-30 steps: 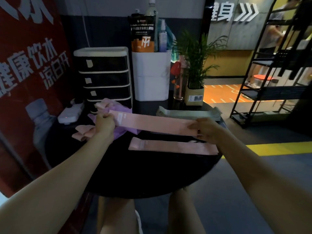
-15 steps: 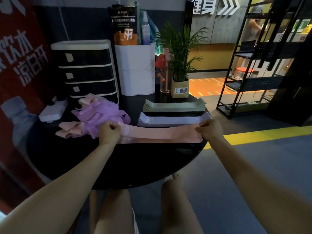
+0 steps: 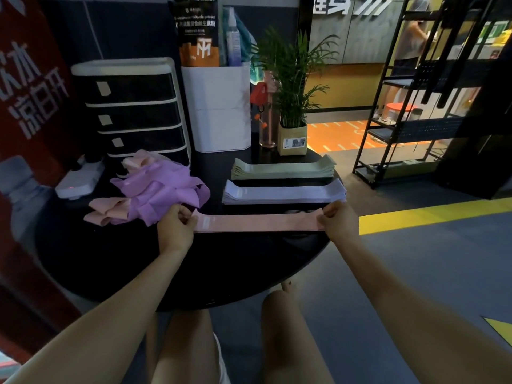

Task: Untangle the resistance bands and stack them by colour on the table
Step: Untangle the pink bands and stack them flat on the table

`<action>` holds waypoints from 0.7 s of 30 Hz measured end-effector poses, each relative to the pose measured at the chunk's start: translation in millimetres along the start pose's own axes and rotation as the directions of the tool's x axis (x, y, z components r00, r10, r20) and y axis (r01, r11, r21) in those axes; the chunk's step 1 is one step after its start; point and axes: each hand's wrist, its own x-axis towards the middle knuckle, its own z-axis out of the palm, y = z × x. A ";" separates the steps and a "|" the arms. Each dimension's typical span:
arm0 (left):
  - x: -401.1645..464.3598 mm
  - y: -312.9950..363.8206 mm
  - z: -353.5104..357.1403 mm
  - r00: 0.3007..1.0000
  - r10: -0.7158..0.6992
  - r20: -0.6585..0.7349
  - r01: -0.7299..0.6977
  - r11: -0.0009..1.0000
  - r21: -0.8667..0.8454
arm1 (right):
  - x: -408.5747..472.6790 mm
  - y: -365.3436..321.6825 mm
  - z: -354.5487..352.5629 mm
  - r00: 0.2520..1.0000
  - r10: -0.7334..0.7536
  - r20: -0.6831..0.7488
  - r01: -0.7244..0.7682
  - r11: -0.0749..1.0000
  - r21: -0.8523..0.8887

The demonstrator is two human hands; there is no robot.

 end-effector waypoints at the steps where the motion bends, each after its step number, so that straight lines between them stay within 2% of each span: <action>1: -0.5 -0.8 -0.1 1.000 -0.005 -0.010 0.005 1.000 -0.002 | 0.2 0.7 1.9 1.000 0.001 0.004 -0.001 1.000 0.000; 7: 3.7 -4.5 -0.8 0.999 -0.041 0.002 0.041 0.999 -0.024 | -2.3 0.9 6.9 0.997 -0.078 -0.010 0.077 0.992 -0.101; 11: 2.7 -6.0 1.2 1.000 -0.028 -0.006 0.028 0.999 -0.033 | -12.8 -11.0 10.8 0.962 -0.274 0.001 0.259 0.908 -0.331; 13: 2.3 -6.7 2.0 1.000 -0.016 -0.008 0.016 0.999 -0.035 | -19.3 -19.6 17.7 0.919 -0.381 0.103 0.394 0.872 -0.291; 16: 1.0 -7.1 2.4 1.000 -0.018 -0.014 0.017 0.998 -0.054 | -30.2 -30.1 33.0 0.794 -0.504 0.340 0.586 0.783 -0.209; 18: 0.5 -8.1 2.7 0.999 -0.011 -0.032 0.009 0.998 -0.065 | -33.5 -34.7 42.3 0.735 -0.519 0.436 0.639 0.745 -0.191; 21: -0.6 -10.4 3.0 1.000 0.002 -0.027 -0.004 0.998 -0.063 | -32.4 -35.2 50.4 0.727 -0.490 0.481 0.633 0.750 -0.191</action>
